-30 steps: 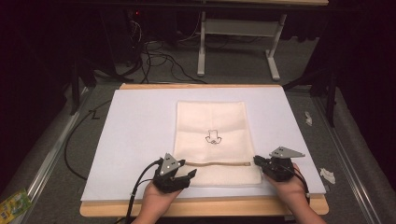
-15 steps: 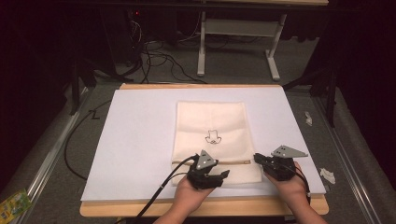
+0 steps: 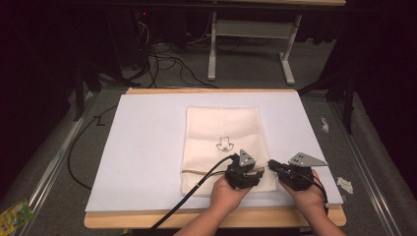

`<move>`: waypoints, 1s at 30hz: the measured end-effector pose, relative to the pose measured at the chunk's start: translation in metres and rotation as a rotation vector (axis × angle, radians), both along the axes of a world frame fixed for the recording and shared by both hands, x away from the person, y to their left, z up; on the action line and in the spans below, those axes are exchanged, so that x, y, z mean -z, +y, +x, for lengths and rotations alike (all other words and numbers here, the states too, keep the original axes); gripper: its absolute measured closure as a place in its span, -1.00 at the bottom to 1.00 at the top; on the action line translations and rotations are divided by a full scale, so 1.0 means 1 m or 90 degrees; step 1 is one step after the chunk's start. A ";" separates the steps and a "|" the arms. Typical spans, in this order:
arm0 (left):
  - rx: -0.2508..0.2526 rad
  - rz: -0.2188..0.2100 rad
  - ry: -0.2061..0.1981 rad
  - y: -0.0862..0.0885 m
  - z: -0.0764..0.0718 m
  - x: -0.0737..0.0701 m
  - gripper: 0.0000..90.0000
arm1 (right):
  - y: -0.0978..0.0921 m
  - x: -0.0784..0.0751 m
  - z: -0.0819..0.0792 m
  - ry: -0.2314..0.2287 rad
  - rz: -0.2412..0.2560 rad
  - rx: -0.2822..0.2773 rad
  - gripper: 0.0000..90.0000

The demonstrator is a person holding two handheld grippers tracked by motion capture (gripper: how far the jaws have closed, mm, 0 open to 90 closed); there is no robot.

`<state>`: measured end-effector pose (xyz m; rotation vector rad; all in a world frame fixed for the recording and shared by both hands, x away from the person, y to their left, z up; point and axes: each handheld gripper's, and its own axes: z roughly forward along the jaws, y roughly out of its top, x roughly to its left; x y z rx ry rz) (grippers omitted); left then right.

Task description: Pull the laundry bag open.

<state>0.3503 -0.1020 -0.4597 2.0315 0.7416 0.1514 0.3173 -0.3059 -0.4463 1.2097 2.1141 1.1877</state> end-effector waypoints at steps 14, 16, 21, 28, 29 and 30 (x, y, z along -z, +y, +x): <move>-0.008 0.003 -0.025 -0.010 -0.005 0.002 0.60 | 0.001 -0.002 -0.001 -0.009 -0.003 -0.001 0.91; -0.009 0.006 -0.028 -0.010 -0.006 0.003 0.65 | 0.001 -0.002 -0.001 -0.008 -0.004 -0.001 0.91; -0.008 0.009 -0.042 -0.010 -0.009 0.001 0.76 | 0.001 -0.001 -0.002 -0.008 -0.005 0.002 0.91; -0.003 -0.009 -0.048 -0.005 -0.013 -0.005 0.91 | 0.000 -0.002 -0.002 -0.015 -0.003 0.003 0.91; -0.003 -0.011 -0.049 -0.005 -0.014 -0.005 0.91 | 0.000 -0.002 -0.002 -0.015 -0.003 0.004 0.91; -0.003 -0.013 -0.048 -0.005 -0.014 -0.004 0.91 | 0.000 -0.002 -0.002 -0.016 -0.003 0.004 0.91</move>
